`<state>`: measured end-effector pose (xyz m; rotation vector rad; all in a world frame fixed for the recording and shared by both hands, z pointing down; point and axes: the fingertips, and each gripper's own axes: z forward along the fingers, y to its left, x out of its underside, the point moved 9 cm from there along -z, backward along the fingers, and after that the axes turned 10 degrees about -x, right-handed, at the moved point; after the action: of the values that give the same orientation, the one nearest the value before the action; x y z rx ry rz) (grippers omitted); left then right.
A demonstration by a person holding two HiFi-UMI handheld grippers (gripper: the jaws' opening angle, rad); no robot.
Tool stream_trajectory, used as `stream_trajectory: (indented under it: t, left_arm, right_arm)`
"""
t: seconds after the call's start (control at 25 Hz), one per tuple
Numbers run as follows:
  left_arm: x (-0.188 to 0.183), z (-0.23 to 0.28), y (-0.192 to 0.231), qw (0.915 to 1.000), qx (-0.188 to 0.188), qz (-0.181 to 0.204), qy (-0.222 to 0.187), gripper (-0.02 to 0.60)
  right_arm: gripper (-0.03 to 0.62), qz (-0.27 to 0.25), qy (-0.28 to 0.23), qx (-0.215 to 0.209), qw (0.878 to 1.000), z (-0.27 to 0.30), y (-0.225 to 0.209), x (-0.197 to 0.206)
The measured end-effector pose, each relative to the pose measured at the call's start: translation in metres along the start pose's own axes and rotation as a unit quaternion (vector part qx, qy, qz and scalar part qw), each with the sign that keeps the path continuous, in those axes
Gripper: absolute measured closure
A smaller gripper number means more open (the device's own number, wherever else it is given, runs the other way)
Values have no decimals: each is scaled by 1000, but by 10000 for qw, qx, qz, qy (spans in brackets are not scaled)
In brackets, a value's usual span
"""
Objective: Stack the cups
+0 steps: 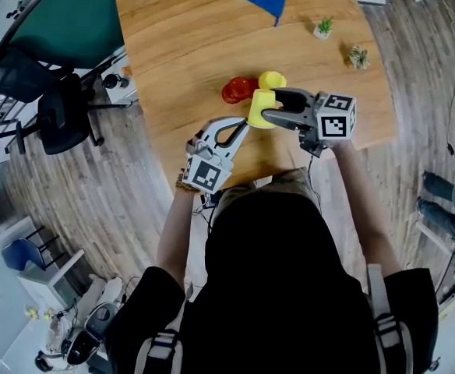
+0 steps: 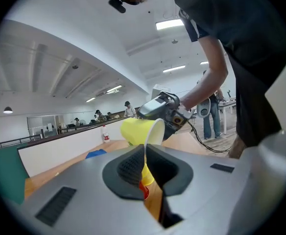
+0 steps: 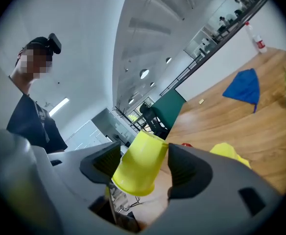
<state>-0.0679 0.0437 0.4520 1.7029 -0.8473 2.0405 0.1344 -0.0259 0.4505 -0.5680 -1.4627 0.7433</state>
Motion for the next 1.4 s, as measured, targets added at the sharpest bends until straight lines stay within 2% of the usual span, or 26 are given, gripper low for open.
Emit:
stream_trajectory:
  t: [0.04, 0.2, 0.4, 0.6, 0.76, 0.84, 1.0, 1.08, 1.24, 1.4]
  left_arm:
    - [1, 1, -1, 10000, 50, 58, 16, 549]
    - [9, 7, 5, 9999, -68, 61, 58, 546]
    - [13, 0, 27, 9977, -508, -440, 39, 545]
    - [19, -16, 52, 9868, -1202, -1073, 153, 545]
    - [20, -27, 57, 9798, -1570, -1196, 324, 545]
    - [21, -31, 59, 9735, -1766, -1421, 302, 545]
    - [19, -45, 67, 9472, -2317, -2201, 257, 545]
    - [17, -49, 66, 9421, -2448, -2274, 298, 545]
    - [19, -50, 56, 9414, -2439, -2293, 420, 545]
    - [22, -54, 45, 9398, -2428, -2352, 496, 545]
  right_arm:
    - [289, 0, 6, 18, 10000, 1, -1, 1]
    - [309, -324, 192, 247, 9990, 0, -4, -1]
    - [324, -660, 271, 554, 9959, 1, -3, -4]
    - [329, -1191, 298, 1248, 9846, 8, -2, -13]
    - [332, -1935, 321, 2026, 9594, 12, 3, -17]
    - [332, -2394, 356, 2503, 9374, 13, 4, -18]
    - [333, -3260, 532, 3354, 8823, 24, 12, -16]
    - [335, -3445, 600, 3583, 8656, 29, 14, -14]
    - [336, -3522, 573, 3865, 8505, 39, 5, -10]
    - [336, -3529, 528, 3946, 8468, 46, -2, -8]
